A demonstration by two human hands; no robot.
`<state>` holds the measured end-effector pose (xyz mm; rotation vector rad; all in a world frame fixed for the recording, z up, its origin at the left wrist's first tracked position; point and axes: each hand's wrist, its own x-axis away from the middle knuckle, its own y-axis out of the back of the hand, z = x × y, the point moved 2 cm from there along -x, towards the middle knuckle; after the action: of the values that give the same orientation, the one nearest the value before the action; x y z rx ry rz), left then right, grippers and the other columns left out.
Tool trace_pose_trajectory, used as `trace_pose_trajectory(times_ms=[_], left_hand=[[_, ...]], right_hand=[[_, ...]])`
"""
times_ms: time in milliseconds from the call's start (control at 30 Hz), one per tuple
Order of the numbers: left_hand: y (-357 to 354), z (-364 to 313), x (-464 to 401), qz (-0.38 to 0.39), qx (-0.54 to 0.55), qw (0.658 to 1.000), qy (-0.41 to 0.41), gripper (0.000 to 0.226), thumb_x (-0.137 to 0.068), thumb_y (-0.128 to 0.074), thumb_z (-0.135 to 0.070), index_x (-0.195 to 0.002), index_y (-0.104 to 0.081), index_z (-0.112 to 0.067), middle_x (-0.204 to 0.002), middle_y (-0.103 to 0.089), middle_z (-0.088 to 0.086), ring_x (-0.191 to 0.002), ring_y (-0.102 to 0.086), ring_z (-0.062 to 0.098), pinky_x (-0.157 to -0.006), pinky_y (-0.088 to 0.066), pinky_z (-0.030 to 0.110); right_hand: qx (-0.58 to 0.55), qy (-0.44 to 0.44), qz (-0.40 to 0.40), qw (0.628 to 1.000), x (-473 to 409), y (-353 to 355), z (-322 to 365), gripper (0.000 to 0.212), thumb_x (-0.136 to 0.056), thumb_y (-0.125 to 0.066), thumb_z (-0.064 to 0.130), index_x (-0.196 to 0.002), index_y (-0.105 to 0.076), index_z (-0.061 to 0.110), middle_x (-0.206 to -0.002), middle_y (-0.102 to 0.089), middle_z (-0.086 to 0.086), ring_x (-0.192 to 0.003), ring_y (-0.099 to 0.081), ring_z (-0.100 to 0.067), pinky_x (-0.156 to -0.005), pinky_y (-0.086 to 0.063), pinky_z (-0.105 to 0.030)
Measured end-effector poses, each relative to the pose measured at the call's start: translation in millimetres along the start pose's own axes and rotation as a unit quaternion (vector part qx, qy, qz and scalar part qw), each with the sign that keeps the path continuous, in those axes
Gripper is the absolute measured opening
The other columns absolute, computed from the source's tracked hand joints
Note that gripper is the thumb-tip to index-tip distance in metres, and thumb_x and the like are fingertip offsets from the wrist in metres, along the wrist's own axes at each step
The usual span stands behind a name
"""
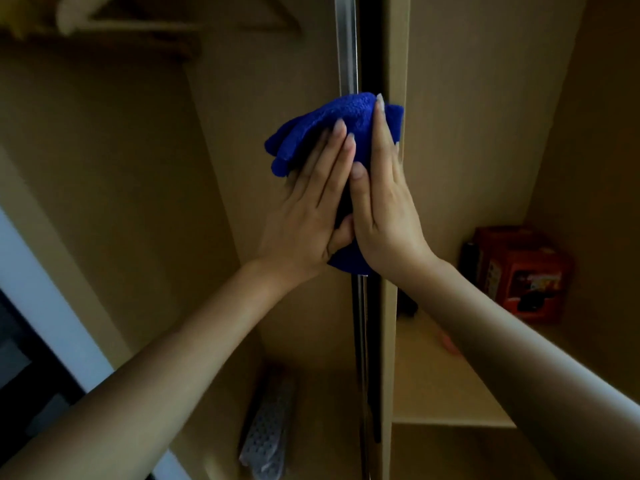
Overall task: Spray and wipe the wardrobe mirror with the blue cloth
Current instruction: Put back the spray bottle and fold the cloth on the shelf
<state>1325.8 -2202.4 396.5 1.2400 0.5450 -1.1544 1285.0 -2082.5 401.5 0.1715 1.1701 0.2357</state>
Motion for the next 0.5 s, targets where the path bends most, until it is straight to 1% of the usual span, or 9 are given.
trace_pose_trajectory(times_ms=[67,167,233,367,500], left_hand=[[14.8,10.0,-29.1,-0.012,0.011,1.0,0.006,0.066,-0.102,-0.026,-0.037,-0.147,-0.002,0.004,-0.156,-0.004,0.021,-0.146,0.002,0.022,-0.122,-0.006,0.04],[32.0,23.3,-66.3,-0.022,0.023,0.999,0.001,0.065,-0.101,-0.028,-0.033,-0.147,-0.009,0.009,-0.155,-0.008,0.03,-0.146,0.0,0.025,-0.121,-0.011,0.047],[42.4,31.9,-87.3,-0.026,0.023,0.999,-0.015,0.067,-0.1,-0.028,-0.034,-0.147,-0.008,0.01,-0.155,-0.007,0.031,-0.146,0.0,0.027,-0.12,-0.013,0.05],[60.7,47.4,-118.5,-0.016,0.019,0.999,-0.033,0.072,-0.099,-0.033,-0.035,-0.147,-0.005,0.009,-0.156,-0.002,0.031,-0.146,0.004,0.025,-0.122,-0.009,0.045],[76.3,57.3,-142.1,-0.012,0.018,0.998,-0.051,0.074,-0.099,-0.037,-0.035,-0.147,-0.005,0.01,-0.155,-0.001,0.032,-0.147,0.001,0.029,-0.119,-0.015,0.05]], right_hand=[[-0.002,0.016,-0.004,1.0,-30.7,7.9,10.9,0.058,-0.107,-0.031,0.017,-0.154,0.0,0.004,-0.163,-0.008,-0.011,-0.151,-0.007,-0.017,-0.122,-0.014,-0.05],[0.002,0.047,-0.003,0.999,-69.7,18.5,23.8,0.057,-0.107,-0.029,0.019,-0.154,0.0,0.003,-0.163,-0.011,-0.011,-0.151,-0.01,-0.018,-0.121,-0.014,-0.05],[0.013,0.069,0.0,0.998,-91.8,26.2,29.9,0.058,-0.107,-0.028,0.021,-0.154,0.001,0.003,-0.162,-0.013,-0.011,-0.15,-0.012,-0.019,-0.122,-0.014,-0.049],[0.032,0.093,0.016,0.995,-126.1,40.7,38.0,0.059,-0.107,-0.027,0.025,-0.154,0.002,0.005,-0.163,-0.013,-0.009,-0.15,-0.011,-0.019,-0.123,-0.012,-0.046],[0.043,0.117,0.027,0.992,-153.5,49.8,44.6,0.061,-0.107,-0.027,0.027,-0.154,0.004,0.006,-0.163,-0.009,-0.009,-0.151,-0.009,-0.02,-0.122,-0.013,-0.047]])
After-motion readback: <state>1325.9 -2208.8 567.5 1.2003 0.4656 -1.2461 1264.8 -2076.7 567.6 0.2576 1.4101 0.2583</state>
